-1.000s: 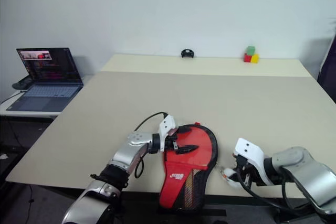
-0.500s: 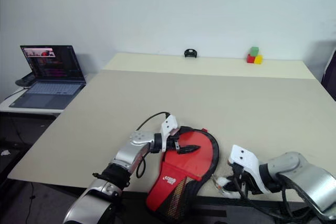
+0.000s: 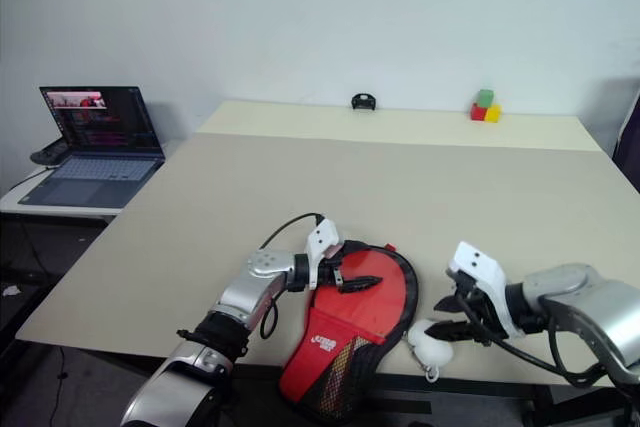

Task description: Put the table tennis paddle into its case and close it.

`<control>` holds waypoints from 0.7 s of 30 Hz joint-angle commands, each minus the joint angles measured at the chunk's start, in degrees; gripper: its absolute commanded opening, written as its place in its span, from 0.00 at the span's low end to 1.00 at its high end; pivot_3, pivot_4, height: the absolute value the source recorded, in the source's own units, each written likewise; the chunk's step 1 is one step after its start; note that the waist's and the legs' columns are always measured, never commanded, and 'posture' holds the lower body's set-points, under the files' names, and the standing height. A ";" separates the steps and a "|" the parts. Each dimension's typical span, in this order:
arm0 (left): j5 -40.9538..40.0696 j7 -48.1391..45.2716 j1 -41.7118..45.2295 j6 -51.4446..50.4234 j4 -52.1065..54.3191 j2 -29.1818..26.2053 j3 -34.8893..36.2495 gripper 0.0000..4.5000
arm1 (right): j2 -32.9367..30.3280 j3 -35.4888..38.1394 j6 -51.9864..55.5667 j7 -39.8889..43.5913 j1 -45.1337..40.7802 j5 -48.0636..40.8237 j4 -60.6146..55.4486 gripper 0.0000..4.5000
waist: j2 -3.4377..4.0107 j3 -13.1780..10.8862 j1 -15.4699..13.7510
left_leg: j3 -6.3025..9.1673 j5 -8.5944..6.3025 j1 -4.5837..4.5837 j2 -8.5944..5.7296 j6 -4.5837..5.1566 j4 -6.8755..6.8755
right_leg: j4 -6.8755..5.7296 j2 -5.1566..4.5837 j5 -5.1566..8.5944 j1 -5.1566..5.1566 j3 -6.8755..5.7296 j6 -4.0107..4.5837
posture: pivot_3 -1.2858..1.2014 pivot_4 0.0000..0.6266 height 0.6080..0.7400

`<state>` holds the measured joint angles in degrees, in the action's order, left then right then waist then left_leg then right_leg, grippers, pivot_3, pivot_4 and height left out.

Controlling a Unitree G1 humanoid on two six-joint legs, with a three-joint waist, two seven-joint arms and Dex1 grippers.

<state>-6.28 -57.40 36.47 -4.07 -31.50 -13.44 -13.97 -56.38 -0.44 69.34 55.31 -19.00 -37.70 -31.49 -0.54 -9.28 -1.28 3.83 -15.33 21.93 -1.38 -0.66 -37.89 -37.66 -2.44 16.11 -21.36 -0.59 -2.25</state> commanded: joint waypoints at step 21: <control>-15.02 -13.97 -6.36 -19.75 33.17 -19.59 7.23 1.00 | 18.63 -4.13 -8.60 -10.99 -12.62 7.46 22.93 0.60 | -0.04 -0.23 1.60 | 0.01 0.01 0.93 -0.01 -0.01 0.02 | -0.19 -0.09 -0.09 -0.99 0.09 0.46 | 0.52 0.24 1.00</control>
<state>-20.23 -70.42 30.41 -23.61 -0.49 -32.11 -8.25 -38.01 -5.66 60.71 44.59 -31.47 -29.49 -8.11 -0.58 -9.51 0.32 3.84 -15.33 22.84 -1.39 -0.67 -37.86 -37.88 -2.53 16.02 -22.34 -0.49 -1.79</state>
